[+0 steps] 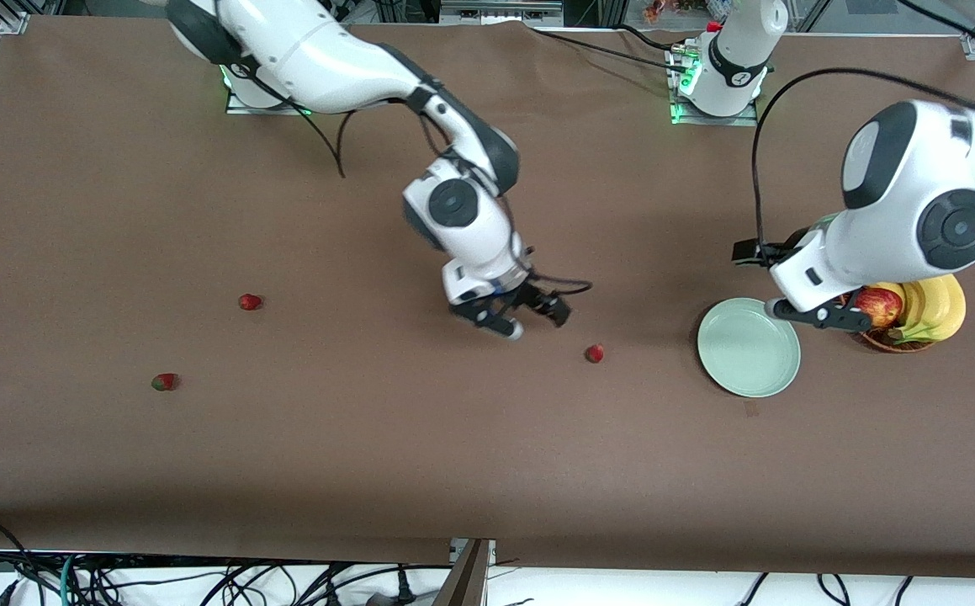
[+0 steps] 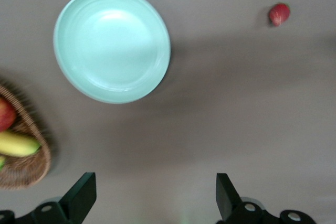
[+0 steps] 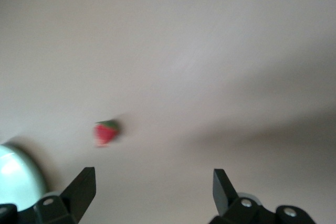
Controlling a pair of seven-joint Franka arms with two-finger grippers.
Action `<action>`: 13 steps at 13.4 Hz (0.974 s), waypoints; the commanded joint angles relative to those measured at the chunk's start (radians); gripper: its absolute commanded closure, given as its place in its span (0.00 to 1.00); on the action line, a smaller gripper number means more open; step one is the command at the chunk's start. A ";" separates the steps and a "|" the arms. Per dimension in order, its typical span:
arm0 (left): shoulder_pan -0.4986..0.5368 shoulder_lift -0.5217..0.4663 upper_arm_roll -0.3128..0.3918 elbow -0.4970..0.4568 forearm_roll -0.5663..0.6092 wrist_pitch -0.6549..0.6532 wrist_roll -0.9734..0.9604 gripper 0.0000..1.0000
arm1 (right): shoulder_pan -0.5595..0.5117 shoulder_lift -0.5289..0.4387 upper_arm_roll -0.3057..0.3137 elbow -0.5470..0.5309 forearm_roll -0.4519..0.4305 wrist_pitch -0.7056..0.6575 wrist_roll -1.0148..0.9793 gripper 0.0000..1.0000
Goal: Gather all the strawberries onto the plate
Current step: 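Grasp the mid-table strawberry with the left gripper while the right gripper grasps another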
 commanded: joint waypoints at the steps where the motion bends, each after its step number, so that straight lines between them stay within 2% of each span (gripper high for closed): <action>1: -0.013 0.034 -0.022 -0.035 -0.040 0.129 0.008 0.00 | -0.146 -0.113 0.014 -0.061 0.004 -0.266 -0.302 0.01; 2: -0.015 0.054 -0.047 -0.055 -0.042 0.228 0.008 0.00 | -0.192 -0.158 -0.011 -0.127 0.000 -0.296 -0.436 0.01; 4: -0.021 0.113 -0.082 -0.057 -0.037 0.425 0.010 0.00 | -0.216 -0.255 -0.127 -0.311 -0.002 -0.265 -0.655 0.01; 7: -0.079 0.230 -0.096 -0.045 -0.028 0.772 0.010 0.00 | -0.217 -0.360 -0.273 -0.616 0.006 -0.079 -0.881 0.02; 8: -0.099 0.273 -0.095 -0.045 -0.026 0.883 0.010 0.00 | -0.220 -0.378 -0.311 -0.673 0.009 -0.060 -0.943 0.02; 11: -0.136 0.382 -0.090 -0.049 0.033 1.114 0.010 0.00 | -0.268 -0.435 -0.336 -0.787 0.009 -0.066 -1.009 0.03; 13: -0.137 0.439 -0.090 -0.057 0.151 1.194 0.008 0.00 | -0.301 -0.444 -0.336 -0.830 0.009 -0.064 -1.040 0.06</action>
